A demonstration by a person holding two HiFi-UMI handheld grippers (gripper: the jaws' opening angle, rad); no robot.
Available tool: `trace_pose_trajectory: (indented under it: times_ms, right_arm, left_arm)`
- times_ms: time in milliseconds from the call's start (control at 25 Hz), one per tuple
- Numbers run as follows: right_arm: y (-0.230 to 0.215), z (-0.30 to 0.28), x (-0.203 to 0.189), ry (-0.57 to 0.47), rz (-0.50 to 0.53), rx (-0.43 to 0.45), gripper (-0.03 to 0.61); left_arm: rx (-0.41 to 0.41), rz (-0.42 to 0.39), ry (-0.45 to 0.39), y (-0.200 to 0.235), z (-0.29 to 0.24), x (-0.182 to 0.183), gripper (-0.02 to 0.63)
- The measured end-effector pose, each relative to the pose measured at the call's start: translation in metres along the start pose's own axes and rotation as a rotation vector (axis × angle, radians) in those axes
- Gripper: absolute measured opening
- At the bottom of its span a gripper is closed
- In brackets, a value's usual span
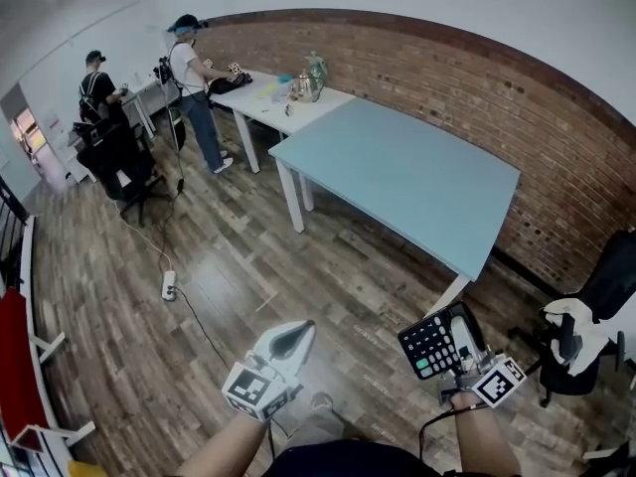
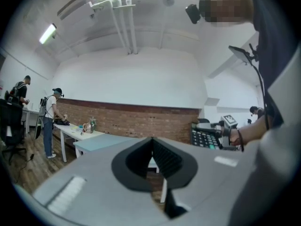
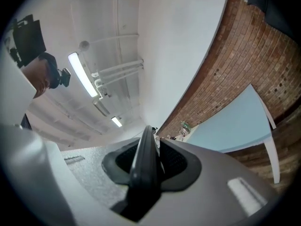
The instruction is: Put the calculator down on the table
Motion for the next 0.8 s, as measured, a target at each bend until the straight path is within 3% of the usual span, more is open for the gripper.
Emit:
trace_pose_trajectory:
  times_ms: [520,800]
  right_arm:
    - [-0.016,-0.111,-0.030,-0.012,0.048,-0.077,0.101]
    - [-0.023,-0.143,-0.043,-0.026,0.060,-0.146,0.101]
  left_arm:
    - [-0.016,0.015,0.031,0.102,-0.035,-0.011,-0.005]
    - [-0.029,0.031,0.047,0.138,-0.043,-0.025,-0.005]
Point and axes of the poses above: the fingertips, and each gripper's own axes: z backward along the fingers, y to its left, x out of its top, the point moved 5 cm from there along z, backward along the fingers, and after that the axes turned 2 degrees about -x, right-handed, at the moved point
